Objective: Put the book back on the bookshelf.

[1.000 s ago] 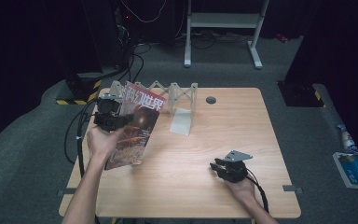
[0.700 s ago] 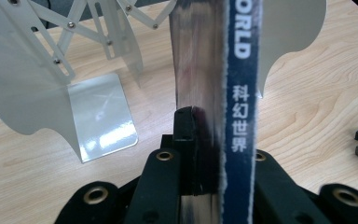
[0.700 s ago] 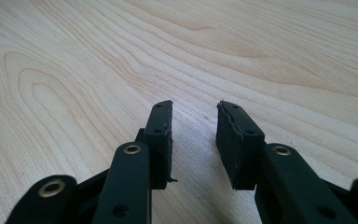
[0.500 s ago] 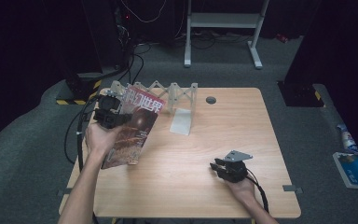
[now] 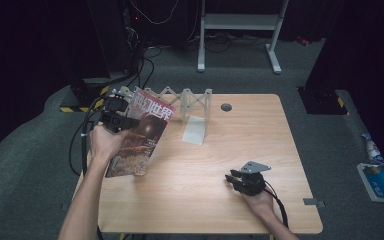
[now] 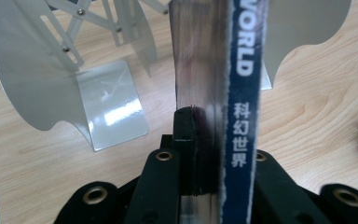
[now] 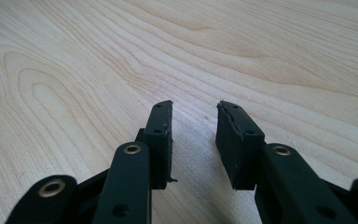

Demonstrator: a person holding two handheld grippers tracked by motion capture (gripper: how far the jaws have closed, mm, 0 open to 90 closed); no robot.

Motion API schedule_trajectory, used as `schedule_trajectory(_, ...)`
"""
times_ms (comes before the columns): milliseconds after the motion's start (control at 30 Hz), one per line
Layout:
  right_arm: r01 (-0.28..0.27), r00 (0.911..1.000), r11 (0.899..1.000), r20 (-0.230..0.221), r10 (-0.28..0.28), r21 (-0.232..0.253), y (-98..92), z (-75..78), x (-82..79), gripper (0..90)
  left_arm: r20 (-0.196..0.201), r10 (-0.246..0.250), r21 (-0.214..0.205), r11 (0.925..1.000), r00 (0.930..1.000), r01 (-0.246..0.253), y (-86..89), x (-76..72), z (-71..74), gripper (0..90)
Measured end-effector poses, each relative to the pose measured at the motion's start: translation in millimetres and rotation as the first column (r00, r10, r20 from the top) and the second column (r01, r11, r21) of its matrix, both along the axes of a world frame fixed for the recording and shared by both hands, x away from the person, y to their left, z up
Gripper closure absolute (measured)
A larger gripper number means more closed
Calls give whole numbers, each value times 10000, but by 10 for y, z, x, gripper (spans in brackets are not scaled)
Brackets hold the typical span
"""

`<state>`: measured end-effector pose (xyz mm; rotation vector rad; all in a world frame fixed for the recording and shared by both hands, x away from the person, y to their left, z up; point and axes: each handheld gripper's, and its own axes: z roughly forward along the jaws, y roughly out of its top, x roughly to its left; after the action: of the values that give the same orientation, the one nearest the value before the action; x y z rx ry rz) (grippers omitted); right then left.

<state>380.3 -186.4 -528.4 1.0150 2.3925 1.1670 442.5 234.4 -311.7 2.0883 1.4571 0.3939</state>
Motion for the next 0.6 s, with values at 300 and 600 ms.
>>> schedule_trajectory(300,5,10000,10000,3,-5,-9,1,0,-1,659,-245,43,88,10000,9997,-41,50,71,63,824)
schedule_trajectory(600,294,9996,9996,14,-294,-33,-40,1,11,622,-664,212,126,9997,9976,-205,104,185,110,822)
